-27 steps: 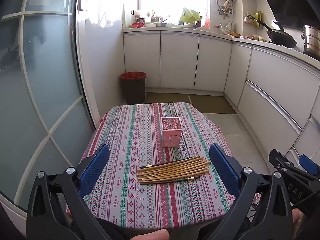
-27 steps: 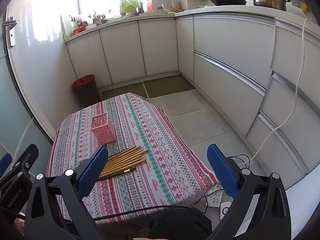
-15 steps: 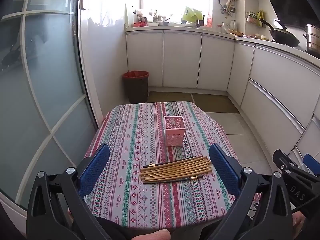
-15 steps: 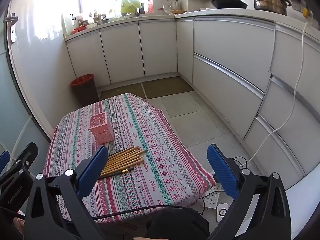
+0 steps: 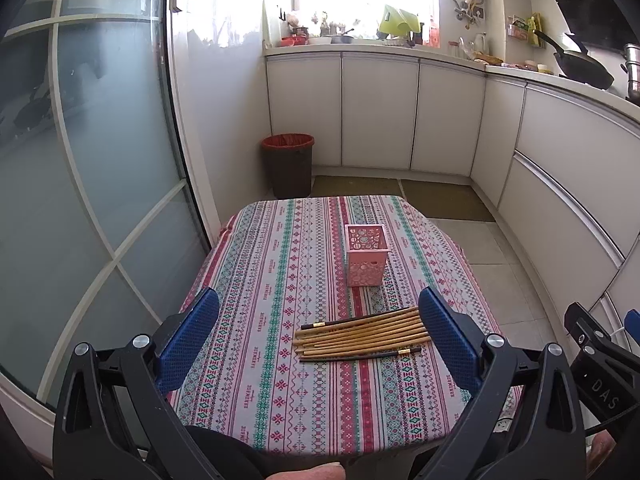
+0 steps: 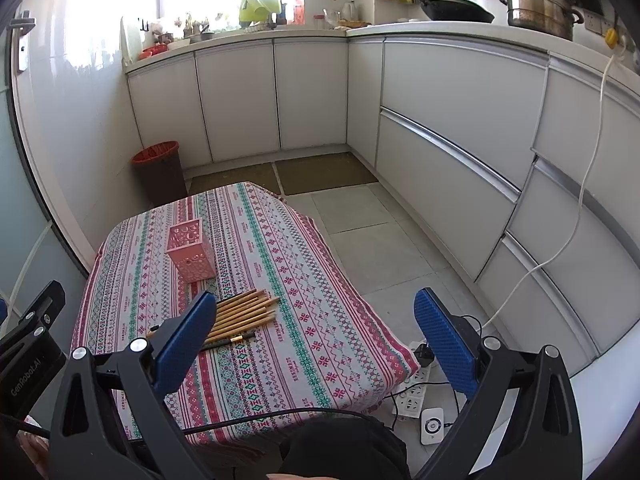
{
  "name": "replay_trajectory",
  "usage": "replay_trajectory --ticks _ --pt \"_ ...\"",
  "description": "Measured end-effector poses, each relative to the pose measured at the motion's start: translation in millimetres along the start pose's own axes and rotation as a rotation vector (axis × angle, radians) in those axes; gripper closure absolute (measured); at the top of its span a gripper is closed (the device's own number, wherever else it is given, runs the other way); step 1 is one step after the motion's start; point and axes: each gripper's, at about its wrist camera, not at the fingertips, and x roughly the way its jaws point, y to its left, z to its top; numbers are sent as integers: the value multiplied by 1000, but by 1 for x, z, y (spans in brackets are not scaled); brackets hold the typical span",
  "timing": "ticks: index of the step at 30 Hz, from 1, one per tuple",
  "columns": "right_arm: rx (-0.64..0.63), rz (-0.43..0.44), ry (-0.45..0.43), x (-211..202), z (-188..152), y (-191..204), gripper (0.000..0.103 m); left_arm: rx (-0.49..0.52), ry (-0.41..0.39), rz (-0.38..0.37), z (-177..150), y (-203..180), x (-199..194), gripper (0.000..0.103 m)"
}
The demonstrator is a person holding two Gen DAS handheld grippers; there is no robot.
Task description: Organize utensils
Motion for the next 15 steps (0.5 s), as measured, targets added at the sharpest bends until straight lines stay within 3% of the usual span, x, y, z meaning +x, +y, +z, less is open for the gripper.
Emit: replay_trajectory --ticks 15 --pt "3 6 1 2 -2 1 7 -2 5 -1 2 0 0 7"
